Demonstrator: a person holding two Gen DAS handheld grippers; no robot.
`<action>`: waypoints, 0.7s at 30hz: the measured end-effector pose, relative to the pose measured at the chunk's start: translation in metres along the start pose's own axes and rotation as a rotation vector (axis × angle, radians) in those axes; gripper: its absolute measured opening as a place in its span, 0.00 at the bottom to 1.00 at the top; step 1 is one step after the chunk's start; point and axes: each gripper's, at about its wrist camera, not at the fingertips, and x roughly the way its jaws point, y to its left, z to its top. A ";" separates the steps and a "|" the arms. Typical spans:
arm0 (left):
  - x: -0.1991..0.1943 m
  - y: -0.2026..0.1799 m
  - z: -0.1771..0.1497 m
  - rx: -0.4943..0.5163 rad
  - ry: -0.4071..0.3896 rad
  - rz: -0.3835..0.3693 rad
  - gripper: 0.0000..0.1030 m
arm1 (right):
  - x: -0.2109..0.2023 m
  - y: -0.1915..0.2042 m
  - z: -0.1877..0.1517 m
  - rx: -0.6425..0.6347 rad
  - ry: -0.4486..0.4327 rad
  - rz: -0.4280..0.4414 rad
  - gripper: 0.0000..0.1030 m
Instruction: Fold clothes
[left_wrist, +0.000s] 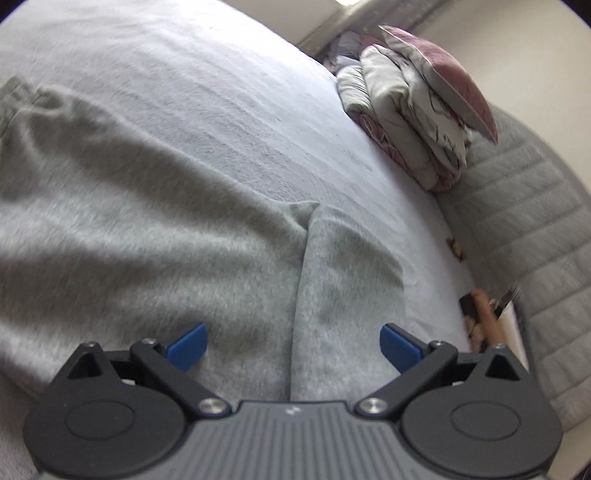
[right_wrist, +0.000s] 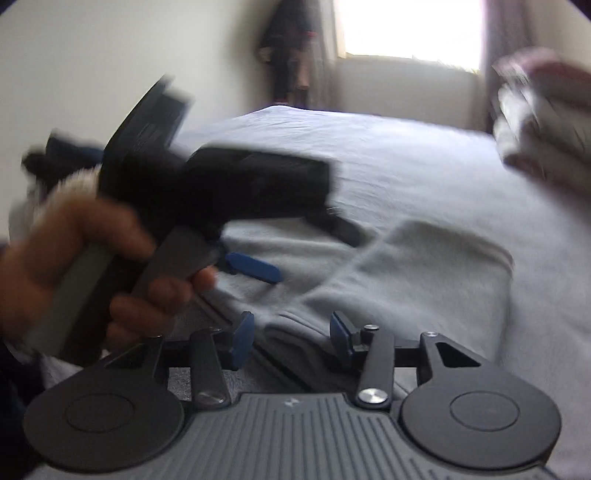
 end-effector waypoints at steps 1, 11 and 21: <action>0.002 -0.003 -0.002 0.020 0.005 -0.002 0.98 | -0.009 -0.016 0.000 0.075 -0.008 -0.008 0.51; 0.021 -0.026 -0.023 0.130 0.066 -0.041 0.68 | -0.009 -0.078 -0.027 0.342 0.092 -0.127 0.52; 0.018 -0.039 -0.030 0.273 0.041 0.090 0.34 | 0.005 -0.071 -0.028 0.227 0.065 -0.157 0.53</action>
